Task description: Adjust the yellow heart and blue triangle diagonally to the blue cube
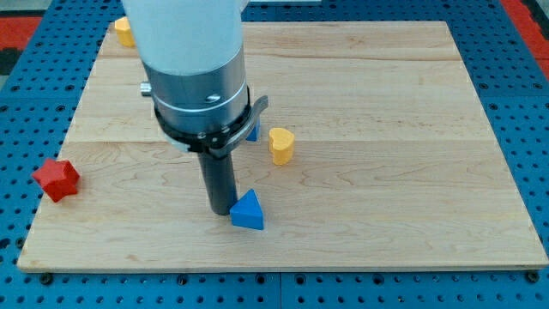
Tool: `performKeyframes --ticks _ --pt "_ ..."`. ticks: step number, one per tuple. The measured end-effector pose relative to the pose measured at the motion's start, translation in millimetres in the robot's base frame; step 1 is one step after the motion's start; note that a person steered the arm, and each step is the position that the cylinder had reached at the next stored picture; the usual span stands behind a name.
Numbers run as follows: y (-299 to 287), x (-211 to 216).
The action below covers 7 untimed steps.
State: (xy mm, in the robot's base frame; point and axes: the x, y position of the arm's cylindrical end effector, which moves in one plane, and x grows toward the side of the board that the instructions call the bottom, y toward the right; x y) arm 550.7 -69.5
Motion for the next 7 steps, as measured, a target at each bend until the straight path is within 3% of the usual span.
performKeyframes --ticks 1,3,5,6,7 --pt "-18 15" --pt "77 16" --pt "126 -5" --pt "127 -31" --pt "95 -1"
